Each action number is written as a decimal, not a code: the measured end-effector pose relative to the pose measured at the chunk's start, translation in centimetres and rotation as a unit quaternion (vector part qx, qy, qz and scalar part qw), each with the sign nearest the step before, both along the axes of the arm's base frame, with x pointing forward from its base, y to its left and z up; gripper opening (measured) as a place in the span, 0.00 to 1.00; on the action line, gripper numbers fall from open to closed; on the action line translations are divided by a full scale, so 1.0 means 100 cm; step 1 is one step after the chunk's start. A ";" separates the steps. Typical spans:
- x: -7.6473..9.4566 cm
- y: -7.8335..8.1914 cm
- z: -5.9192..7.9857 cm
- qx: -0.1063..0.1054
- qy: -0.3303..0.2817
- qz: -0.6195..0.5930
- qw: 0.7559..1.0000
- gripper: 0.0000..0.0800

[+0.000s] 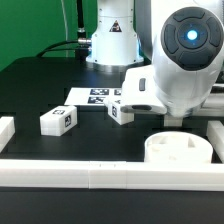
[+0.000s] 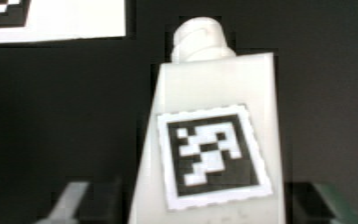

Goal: Assemble stool

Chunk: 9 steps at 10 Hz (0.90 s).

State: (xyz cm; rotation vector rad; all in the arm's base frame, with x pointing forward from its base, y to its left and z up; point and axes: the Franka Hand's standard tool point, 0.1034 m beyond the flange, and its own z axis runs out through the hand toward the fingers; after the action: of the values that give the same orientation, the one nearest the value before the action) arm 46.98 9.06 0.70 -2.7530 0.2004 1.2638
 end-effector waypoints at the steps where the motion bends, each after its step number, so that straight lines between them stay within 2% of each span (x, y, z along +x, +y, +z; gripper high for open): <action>1: 0.000 0.001 0.000 0.000 0.000 0.001 1.000 0.41; 5: 0.002 0.002 0.003 0.002 -0.004 0.003 1.000 0.41; 6: 0.007 0.002 0.013 0.003 -0.009 0.005 1.000 0.41; 9: 0.028 0.002 0.068 0.004 -0.034 0.007 0.999 0.41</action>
Offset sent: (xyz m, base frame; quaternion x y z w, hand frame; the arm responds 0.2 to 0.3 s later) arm -0.0004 -0.0036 0.0009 -0.0094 0.0039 -0.0100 0.9999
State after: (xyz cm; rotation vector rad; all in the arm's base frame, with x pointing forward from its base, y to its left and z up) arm 49.76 9.29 7.50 -2.7896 0.1708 1.1688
